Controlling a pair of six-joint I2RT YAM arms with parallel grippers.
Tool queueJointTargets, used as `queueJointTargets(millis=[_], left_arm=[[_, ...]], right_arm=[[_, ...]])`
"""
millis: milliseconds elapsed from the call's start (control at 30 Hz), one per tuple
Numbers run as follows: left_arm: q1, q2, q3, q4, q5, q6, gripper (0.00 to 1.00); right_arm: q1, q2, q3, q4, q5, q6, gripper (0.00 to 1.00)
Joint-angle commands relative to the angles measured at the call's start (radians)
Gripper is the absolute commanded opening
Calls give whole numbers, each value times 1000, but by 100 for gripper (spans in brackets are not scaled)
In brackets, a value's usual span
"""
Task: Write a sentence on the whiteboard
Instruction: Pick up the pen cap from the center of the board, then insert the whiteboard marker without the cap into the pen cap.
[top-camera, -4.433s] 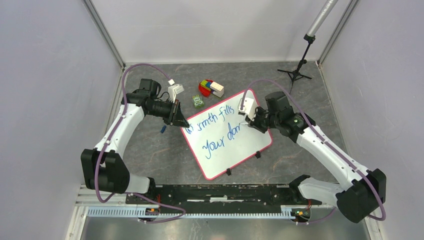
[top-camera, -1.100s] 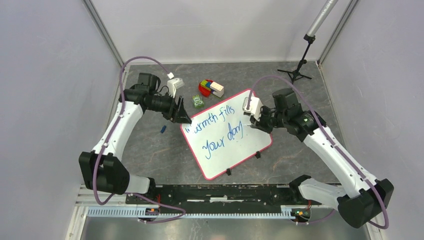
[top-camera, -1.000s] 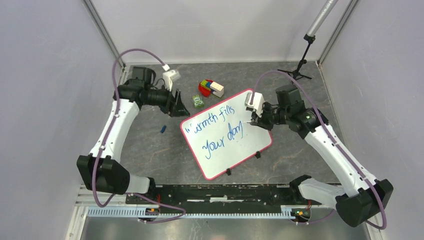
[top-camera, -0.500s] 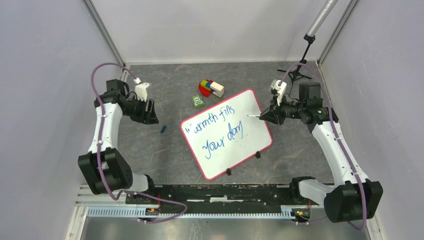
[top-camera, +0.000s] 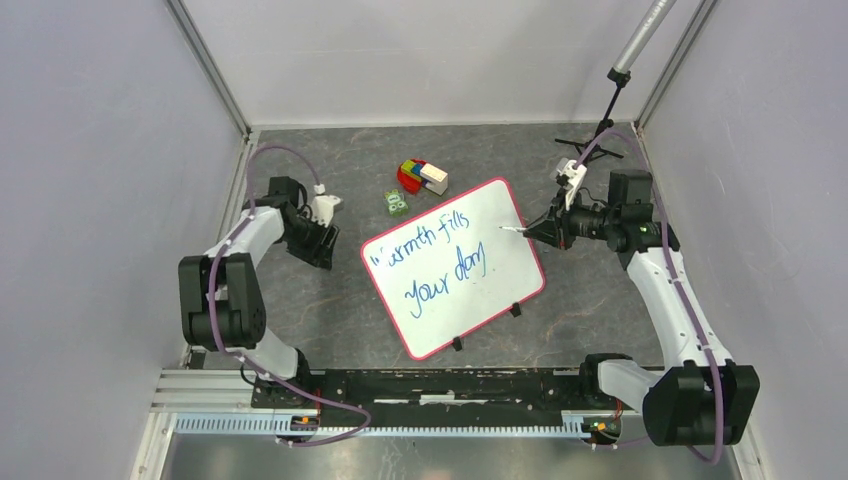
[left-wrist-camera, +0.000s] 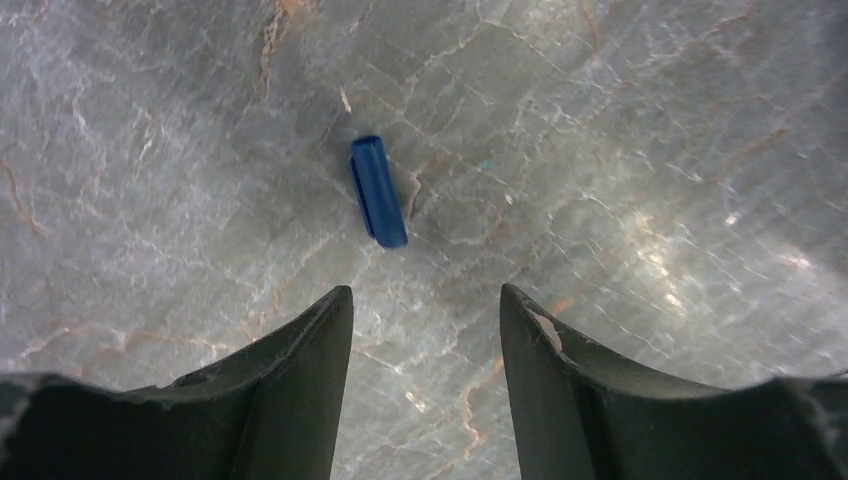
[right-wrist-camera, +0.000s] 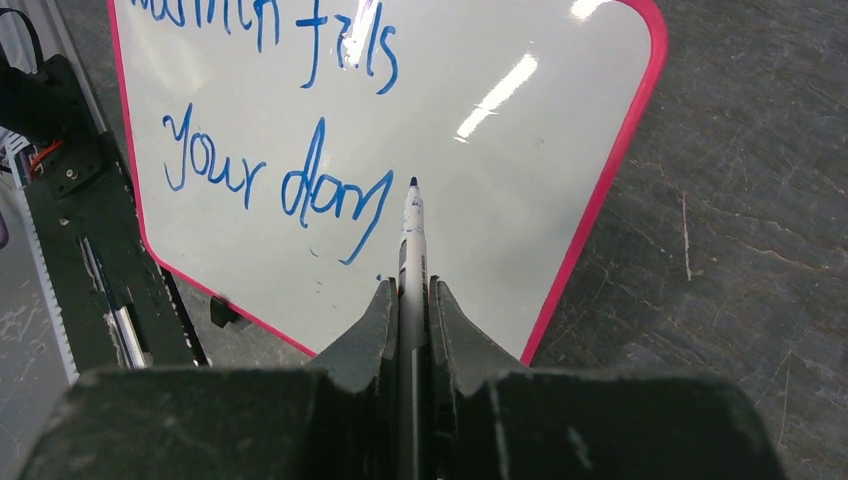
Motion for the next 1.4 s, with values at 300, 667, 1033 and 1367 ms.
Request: queueJointTargets(millis=[300, 667, 1033, 1367], left_arm=[[-52, 167, -4, 212, -147, -40, 54], [-52, 203, -7, 226, -126, -41, 19], [-10, 104, 191, 87, -36, -52, 2], [-208, -67, 677, -178, 49, -75, 2]], right_arm=[[-69, 3, -20, 12, -42, -20, 0], [-120, 16, -37, -39, -42, -68, 0], [-169, 19, -61, -76, -71, -96, 0], [-231, 36, -95, -205, -164, -207, 0]])
